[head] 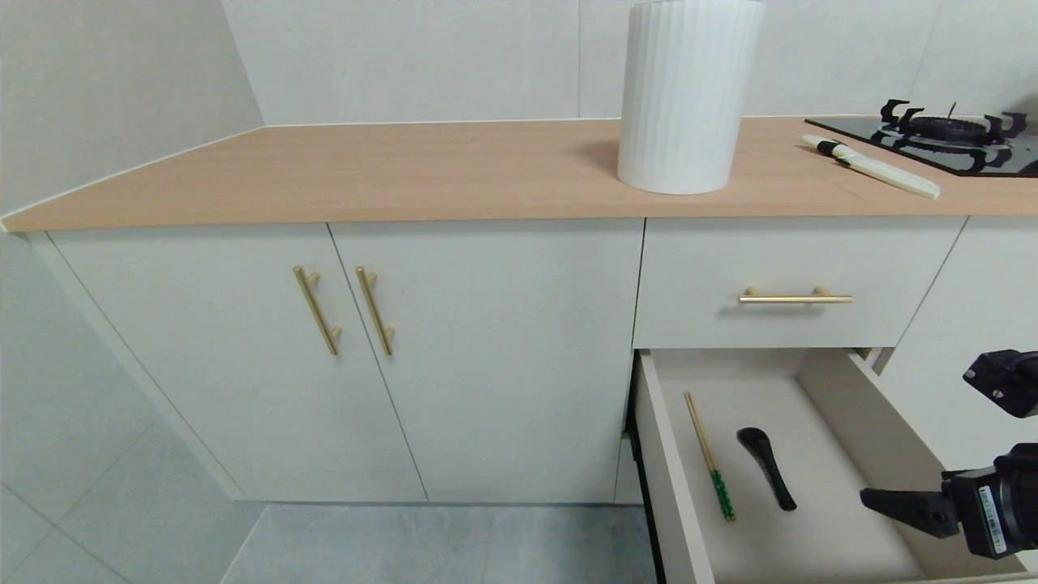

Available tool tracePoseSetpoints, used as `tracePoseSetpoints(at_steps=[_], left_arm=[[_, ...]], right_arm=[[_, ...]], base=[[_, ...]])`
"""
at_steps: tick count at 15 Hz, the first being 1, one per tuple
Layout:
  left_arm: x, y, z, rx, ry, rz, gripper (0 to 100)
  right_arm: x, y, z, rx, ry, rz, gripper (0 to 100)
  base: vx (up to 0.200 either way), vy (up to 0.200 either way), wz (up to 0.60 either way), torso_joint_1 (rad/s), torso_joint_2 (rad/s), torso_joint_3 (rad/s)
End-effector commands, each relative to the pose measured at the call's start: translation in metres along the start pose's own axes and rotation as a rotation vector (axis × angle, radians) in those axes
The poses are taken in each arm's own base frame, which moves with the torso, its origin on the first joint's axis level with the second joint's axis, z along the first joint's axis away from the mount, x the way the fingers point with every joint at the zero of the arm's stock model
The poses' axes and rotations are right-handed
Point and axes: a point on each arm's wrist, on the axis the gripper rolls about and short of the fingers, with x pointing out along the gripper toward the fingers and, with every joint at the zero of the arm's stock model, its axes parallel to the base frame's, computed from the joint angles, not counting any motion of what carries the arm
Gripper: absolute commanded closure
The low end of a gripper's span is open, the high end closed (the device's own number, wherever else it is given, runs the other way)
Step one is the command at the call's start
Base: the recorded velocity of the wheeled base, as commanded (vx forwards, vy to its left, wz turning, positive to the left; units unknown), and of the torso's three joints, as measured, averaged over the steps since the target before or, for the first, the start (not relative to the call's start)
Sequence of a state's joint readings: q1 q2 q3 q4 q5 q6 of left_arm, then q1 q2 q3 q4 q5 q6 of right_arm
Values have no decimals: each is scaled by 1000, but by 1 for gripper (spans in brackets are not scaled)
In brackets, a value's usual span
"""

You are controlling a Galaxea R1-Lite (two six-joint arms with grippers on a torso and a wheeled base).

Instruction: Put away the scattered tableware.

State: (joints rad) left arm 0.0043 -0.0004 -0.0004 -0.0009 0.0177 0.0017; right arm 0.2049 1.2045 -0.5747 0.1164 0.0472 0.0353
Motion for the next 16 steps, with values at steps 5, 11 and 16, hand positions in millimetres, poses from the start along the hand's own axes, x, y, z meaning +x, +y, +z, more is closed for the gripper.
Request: tracePoseSetpoints(at_steps=[5, 11, 16], left_arm=[[0, 0, 0, -2, 0, 1, 0], [0, 0, 0, -2, 0, 1, 0], [0, 0, 0, -2, 0, 1, 0]], right_arm=[[0, 0, -12, -61, 145, 3, 0], [28, -1, -11, -41, 540, -1, 0], [52, -3, -13, -34, 602, -4, 0]], base=[[-40, 0, 0, 2, 1, 3], [0, 0, 0, 0, 0, 0], [0, 0, 0, 0, 0, 0]])
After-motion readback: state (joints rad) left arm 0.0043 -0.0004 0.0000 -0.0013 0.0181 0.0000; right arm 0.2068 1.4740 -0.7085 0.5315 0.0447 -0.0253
